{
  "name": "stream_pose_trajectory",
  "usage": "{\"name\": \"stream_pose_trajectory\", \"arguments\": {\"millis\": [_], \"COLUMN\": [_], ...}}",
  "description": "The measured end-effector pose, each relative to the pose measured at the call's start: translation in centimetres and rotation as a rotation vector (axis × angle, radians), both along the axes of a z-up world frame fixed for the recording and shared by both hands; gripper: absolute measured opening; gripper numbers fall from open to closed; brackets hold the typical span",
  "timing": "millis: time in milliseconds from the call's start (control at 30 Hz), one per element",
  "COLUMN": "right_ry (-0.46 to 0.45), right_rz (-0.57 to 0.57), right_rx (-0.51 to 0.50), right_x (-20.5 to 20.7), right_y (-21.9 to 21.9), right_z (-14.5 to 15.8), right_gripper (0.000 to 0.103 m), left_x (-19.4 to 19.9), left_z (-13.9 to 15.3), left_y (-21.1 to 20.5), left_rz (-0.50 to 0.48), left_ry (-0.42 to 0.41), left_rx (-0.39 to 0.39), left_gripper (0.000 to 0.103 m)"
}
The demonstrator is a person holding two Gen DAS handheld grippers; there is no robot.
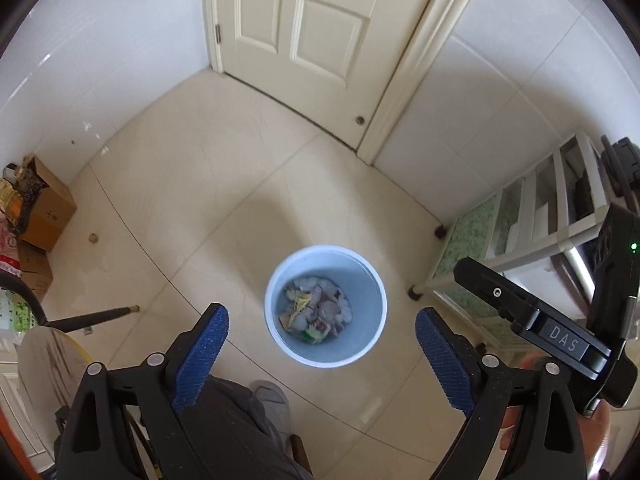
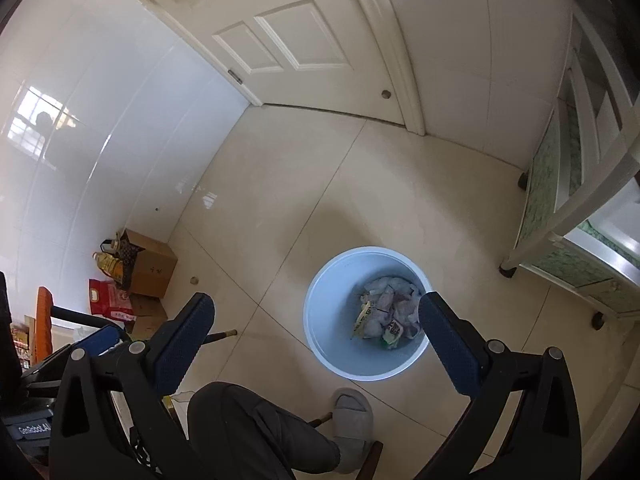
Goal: Collect trash
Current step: 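Move both open tools back from the bin to the table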
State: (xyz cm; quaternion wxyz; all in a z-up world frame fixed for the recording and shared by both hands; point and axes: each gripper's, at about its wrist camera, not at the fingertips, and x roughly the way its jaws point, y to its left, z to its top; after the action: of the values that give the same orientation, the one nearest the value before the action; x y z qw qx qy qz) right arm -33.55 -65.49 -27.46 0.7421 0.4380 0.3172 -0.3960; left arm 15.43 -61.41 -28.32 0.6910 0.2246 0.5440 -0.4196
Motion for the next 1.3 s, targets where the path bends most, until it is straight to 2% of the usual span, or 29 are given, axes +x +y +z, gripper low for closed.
{"name": "stream_pose_trajectory", "arguments": {"millis": [267,533,733,1033,1300], "right_ry": [-0.044,-0.097,-0.139,-0.201,-0.244], "right_rz": [0.006,0.061,0.132,0.289,0.502], "right_rx": [-0.075,-0.196,-0.283,-0.387,-0.449], "right_x": [-0.1,2.0,4.9,11.3,18.7], "right_y": [2.7,6.9,10.6,17.0,24.3], "right_z": [5.3,11.8,16.7,22.4,25.0], "right_gripper": [0.103,0.103,0.103,0.103,0.103], "left_x": [-2.7,-3.4,-4.8,-7.6,-11.3], "left_z": [5.8,14.5,19.1,24.0,25.7], "left_y": [6.1,18.2,26.4,38.7,48.7], "left_rz": [0.038,0.102,0.181,0.34,0.502], "left_ry": [-0.074,-0.152,-0.228,-0.351,-0.449], "left_rx": [-0.12,-0.269,-0.352,-0.432,-0.45], "left_gripper": [0.094,0.095,0.097,0.099,0.102]}}
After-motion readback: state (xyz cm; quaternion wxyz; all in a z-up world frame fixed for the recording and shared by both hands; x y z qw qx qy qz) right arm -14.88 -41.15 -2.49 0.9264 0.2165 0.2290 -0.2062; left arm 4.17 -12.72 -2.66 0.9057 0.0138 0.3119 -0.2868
